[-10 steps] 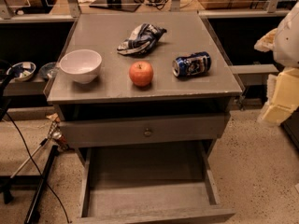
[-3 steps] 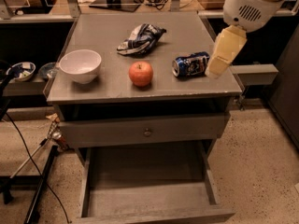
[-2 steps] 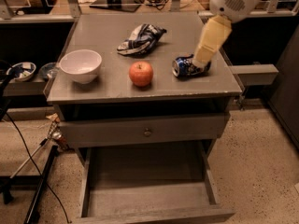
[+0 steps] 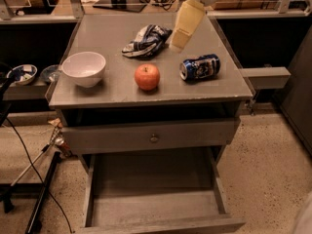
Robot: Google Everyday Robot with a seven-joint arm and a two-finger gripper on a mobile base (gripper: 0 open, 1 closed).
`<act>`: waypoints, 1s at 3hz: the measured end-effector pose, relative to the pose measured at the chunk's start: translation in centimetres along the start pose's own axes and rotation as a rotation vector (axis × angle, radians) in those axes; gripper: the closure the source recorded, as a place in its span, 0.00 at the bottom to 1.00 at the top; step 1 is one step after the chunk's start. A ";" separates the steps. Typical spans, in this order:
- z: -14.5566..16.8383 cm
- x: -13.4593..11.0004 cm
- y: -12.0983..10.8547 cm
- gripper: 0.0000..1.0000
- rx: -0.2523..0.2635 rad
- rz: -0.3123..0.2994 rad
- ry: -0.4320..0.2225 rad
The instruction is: Place blue chip bag into middle drawer
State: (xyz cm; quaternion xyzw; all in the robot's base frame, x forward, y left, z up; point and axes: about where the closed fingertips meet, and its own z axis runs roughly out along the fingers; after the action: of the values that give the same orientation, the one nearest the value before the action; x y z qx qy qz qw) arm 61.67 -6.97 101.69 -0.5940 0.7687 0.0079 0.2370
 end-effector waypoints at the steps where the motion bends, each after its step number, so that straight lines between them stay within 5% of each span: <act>1: 0.0 0.0 0.0 0.00 0.000 0.000 0.000; 3: 3.5 -4.9 -5.3 0.00 0.034 -0.006 -0.015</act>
Offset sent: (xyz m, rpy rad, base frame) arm 0.0889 0.0451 0.0065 -0.0208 -0.0058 -0.0113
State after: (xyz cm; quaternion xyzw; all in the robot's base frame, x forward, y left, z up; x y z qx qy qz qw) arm 68.68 -3.01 101.88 -0.5920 0.7652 -0.0016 0.2530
